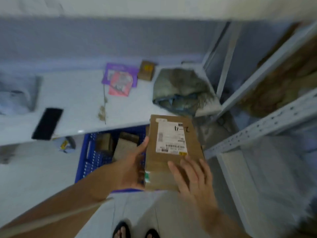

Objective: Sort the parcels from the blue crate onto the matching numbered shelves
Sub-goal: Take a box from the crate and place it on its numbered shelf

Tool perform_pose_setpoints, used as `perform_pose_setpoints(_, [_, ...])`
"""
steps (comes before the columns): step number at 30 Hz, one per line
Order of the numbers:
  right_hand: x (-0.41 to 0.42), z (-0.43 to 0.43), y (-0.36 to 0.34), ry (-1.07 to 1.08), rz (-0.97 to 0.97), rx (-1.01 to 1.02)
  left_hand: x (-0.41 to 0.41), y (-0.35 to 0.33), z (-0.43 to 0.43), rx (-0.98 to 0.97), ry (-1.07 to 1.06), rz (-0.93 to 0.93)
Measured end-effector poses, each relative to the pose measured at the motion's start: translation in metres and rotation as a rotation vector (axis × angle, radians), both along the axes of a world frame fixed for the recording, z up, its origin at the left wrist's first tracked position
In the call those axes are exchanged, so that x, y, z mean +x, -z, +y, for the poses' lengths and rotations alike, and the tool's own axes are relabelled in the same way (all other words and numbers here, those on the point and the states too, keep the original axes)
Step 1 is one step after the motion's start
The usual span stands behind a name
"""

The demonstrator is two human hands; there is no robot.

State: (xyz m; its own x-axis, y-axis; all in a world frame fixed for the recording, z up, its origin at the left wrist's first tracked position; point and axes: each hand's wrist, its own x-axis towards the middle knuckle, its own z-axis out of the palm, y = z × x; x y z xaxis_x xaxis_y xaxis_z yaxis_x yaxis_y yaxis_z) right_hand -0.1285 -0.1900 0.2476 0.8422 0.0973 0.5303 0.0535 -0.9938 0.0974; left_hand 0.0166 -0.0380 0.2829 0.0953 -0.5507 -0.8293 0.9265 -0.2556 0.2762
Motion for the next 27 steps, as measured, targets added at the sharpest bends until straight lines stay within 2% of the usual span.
perform_pose_setpoints(2, [0.006,-0.004,-0.052,-0.081,-0.072,-0.121,-0.001,-0.064,0.008,-0.066,-0.005,-0.030])
perform_pose_setpoints(5, [0.010,-0.004,-0.141,-0.161,-0.033,-0.234,-0.009,-0.151,0.020,-0.106,0.013,-0.183])
perform_pose_setpoints(7, [0.003,0.000,-0.204,-0.148,0.036,-0.153,-0.017,-0.202,0.032,-0.116,-0.026,-0.329])
perform_pose_setpoints(8, [-0.001,0.002,-0.233,-0.074,0.059,-0.048,-0.021,-0.226,0.037,-0.130,-0.040,-0.398])
perform_pose_setpoints(10, [-0.008,0.011,-0.289,0.139,0.112,0.330,-0.032,-0.274,0.048,-0.186,-0.058,-0.535])
perform_pose_setpoints(12, [-0.002,0.026,-0.338,0.277,0.130,0.979,-0.042,-0.320,0.060,-0.245,-0.109,-0.662])
perform_pose_setpoints(14, [0.000,0.043,-0.381,0.195,0.214,1.636,-0.051,-0.363,0.075,-0.273,-0.169,-0.780])
perform_pose_setpoints(16, [-0.002,0.061,-0.425,0.057,0.244,1.951,-0.060,-0.407,0.094,-0.319,-0.166,-0.869])
perform_pose_setpoints(17, [-0.005,0.070,-0.449,0.029,0.214,1.994,-0.063,-0.429,0.105,-0.343,-0.146,-0.906])
perform_pose_setpoints(19, [-0.018,0.081,-0.498,-0.056,0.102,1.870,-0.065,-0.473,0.127,-0.349,-0.080,-1.011])
perform_pose_setpoints(22, [-0.042,0.068,-0.580,-0.073,-0.048,1.477,-0.066,-0.550,0.150,-0.258,0.206,-1.334])
perform_pose_setpoints(24, [-0.068,0.064,-0.638,-0.154,0.041,1.255,-0.074,-0.602,0.153,-0.183,0.466,-1.550])
perform_pose_setpoints(27, [-0.101,0.059,-0.706,-0.115,0.300,0.974,-0.100,-0.671,0.140,-0.074,0.812,-1.788])
